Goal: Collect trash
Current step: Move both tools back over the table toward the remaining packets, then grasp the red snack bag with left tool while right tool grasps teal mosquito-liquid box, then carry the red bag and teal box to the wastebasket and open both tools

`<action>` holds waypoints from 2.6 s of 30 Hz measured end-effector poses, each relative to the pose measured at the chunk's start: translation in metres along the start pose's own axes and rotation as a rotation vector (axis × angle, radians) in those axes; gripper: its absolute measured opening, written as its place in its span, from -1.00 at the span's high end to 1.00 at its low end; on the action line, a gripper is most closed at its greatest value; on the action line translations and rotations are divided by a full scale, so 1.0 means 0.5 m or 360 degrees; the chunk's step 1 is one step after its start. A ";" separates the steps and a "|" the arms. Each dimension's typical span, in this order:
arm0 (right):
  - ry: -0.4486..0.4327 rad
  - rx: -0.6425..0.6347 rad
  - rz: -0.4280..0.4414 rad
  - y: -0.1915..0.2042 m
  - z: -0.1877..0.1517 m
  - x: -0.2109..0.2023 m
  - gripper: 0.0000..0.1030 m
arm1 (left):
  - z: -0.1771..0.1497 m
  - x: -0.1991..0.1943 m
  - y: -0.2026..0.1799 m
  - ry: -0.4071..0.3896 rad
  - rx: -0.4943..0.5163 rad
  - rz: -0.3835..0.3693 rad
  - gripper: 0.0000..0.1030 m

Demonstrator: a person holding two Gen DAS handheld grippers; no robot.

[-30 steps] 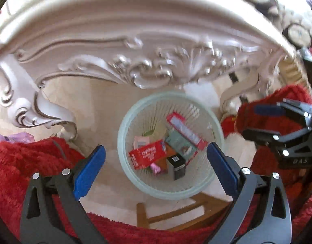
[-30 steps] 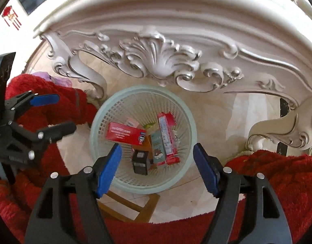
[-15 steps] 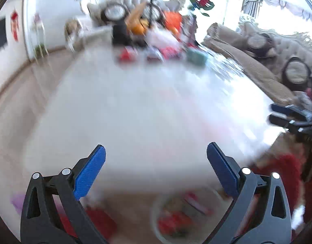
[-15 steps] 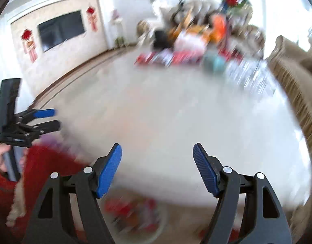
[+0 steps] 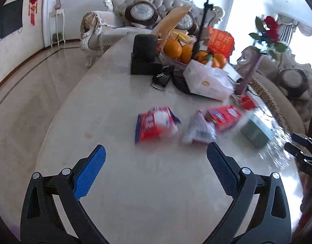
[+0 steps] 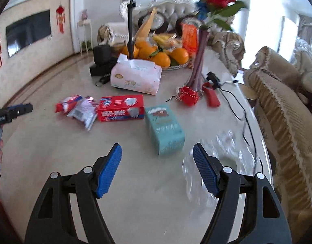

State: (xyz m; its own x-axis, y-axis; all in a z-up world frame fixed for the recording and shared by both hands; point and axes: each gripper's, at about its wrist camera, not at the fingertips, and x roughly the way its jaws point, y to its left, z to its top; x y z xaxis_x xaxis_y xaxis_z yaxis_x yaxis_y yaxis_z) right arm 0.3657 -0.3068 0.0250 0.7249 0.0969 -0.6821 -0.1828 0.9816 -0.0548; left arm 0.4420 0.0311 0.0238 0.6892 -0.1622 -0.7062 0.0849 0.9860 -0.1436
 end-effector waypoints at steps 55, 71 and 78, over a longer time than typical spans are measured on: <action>-0.0081 0.0018 0.0414 0.211 -0.245 -0.272 0.12 | -0.298 -0.329 -0.044 -0.0074 0.0382 -0.0243 0.32; 0.0429 -0.0109 0.0507 0.380 -0.611 -0.357 0.11 | -0.769 -0.441 -0.101 0.0363 0.0371 -0.0321 0.32; 0.0741 -0.0124 0.0461 0.389 -0.676 -0.226 0.11 | -0.864 -0.305 -0.118 0.0725 0.0466 -0.0281 0.32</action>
State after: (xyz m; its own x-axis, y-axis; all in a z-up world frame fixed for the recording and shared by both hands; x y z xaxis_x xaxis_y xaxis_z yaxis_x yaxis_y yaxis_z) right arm 0.0236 -0.1822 -0.1551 0.2705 0.2608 -0.9267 -0.3922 0.9090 0.1413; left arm 0.0210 -0.0195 -0.1597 0.2719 -0.2618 -0.9260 0.4115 0.9015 -0.1340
